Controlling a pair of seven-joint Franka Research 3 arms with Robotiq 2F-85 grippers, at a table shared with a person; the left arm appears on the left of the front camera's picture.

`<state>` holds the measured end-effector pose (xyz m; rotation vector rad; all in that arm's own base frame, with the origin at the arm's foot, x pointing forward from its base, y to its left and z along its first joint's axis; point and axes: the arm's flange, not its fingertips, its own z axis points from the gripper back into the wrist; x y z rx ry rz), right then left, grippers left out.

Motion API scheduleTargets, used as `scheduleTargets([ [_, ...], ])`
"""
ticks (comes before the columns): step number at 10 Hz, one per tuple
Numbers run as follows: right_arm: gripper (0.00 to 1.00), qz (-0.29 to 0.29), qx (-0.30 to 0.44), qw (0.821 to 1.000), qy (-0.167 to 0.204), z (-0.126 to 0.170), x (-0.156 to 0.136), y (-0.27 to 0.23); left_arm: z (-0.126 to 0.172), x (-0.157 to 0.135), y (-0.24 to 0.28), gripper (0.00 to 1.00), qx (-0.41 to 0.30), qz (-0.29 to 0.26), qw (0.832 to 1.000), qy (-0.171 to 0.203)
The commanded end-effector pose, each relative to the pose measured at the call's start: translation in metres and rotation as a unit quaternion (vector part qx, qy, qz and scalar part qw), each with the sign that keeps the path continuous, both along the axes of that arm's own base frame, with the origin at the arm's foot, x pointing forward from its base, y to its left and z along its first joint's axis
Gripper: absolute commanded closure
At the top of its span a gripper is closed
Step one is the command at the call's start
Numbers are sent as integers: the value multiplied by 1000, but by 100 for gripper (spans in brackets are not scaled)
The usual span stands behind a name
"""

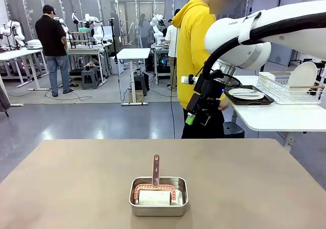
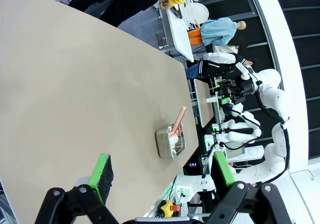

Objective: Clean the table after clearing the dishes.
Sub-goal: When the right (or left) Handle tray is removed, use the right hand (or left hand) to clean the right (or left) side of the table with the Lint Roller.

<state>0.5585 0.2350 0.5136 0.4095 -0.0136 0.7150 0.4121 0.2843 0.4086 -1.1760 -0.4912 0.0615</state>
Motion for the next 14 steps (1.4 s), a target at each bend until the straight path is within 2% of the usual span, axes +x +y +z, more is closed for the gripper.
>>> scheduleTargets([
  [1,0,-10,8,1000,3,2,-2,0,3,-6,-3,0,2,2,1000,6],
  [5,0,-2,0,1000,0,0,1,-2,3,-6,-3,0,2,2,1000,6],
  [6,0,31,-17,999,-13,-1,13,5,3,-6,-3,0,2,2,1000,6],
  [9,0,132,-67,989,0,-10,36,37,3,-6,-3,0,2,2,1000,6],
  [14,0,237,-116,965,9,-18,53,98,3,-6,-3,0,2,2,1000,6],
])
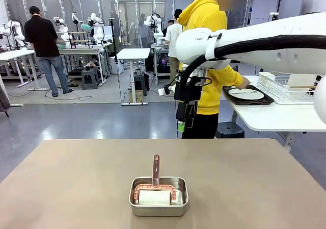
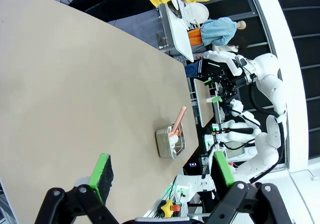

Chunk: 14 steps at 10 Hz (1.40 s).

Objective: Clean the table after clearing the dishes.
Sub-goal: When the right (or left) Handle tray is removed, use the right hand (or left hand) to clean the right (or left) side of the table with the Lint Roller.

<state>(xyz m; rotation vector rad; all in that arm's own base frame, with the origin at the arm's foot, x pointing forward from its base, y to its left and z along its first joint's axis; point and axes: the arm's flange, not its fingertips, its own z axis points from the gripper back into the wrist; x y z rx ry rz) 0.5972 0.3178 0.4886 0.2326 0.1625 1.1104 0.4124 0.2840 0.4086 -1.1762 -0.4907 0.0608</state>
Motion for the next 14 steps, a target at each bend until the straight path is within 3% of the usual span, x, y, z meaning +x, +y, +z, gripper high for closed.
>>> scheduleTargets([
  [1,0,56,-20,998,4,3,15,28,3,-7,-2,0,2,3,1000,6],
  [7,0,169,-1,986,8,-38,-1,79,3,-7,-2,0,2,3,1000,6],
  [10,0,164,-13,986,26,-48,-3,85,3,-7,-2,0,2,3,1000,6],
  [14,0,163,-2,986,16,-52,-10,80,3,-7,-2,0,2,3,1000,6],
])
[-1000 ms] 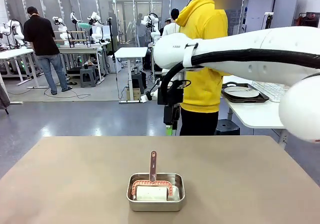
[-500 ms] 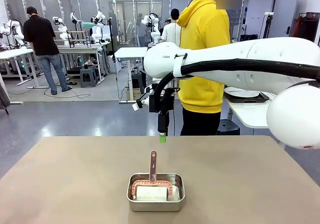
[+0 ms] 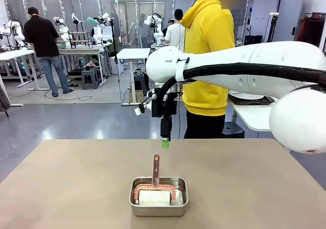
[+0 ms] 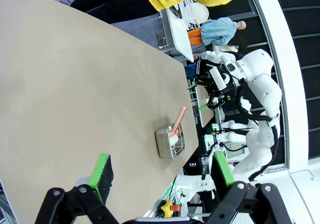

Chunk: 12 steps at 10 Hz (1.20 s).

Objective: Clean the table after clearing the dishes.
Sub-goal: When the right (or left) Handle tray is removed, use the right hand (or left hand) to clean the right (or left) side of the table with the Lint Roller.

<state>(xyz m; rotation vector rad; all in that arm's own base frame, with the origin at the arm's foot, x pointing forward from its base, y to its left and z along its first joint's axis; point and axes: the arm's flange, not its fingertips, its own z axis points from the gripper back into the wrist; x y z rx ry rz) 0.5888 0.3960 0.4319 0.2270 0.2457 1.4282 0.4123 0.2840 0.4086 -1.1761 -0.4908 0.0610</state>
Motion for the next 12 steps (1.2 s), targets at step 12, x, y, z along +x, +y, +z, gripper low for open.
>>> scheduleTargets([
  [12,0,35,50,983,173,-69,12,36,3,-6,-3,0,2,3,1000,6],
])
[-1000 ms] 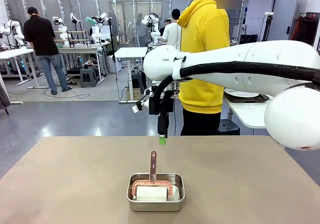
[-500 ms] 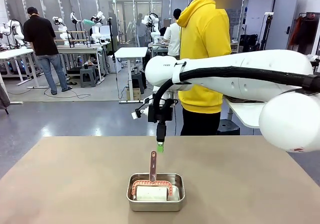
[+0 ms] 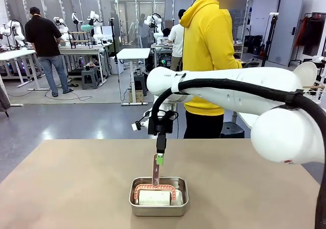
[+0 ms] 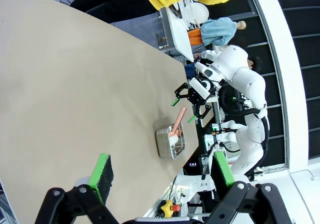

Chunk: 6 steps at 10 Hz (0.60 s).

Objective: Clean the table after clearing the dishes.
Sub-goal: When the right (or left) Handle tray is removed, use the right hand (or left hand) to clean the right (or left) side of the table with the Lint Roller.

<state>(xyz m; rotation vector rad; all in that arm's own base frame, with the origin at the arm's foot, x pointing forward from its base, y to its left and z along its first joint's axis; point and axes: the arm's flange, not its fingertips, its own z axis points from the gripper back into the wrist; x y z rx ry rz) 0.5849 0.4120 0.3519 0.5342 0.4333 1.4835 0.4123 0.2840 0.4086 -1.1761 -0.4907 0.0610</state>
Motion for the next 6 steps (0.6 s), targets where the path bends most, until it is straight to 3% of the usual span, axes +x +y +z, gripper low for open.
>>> scheduleTargets([
  [1,0,-6,-10,999,30,8,14,23,3,-6,-3,0,2,3,1000,6],
  [6,0,1,-27,997,68,-1,13,34,3,-6,-3,0,2,3,1000,6],
])
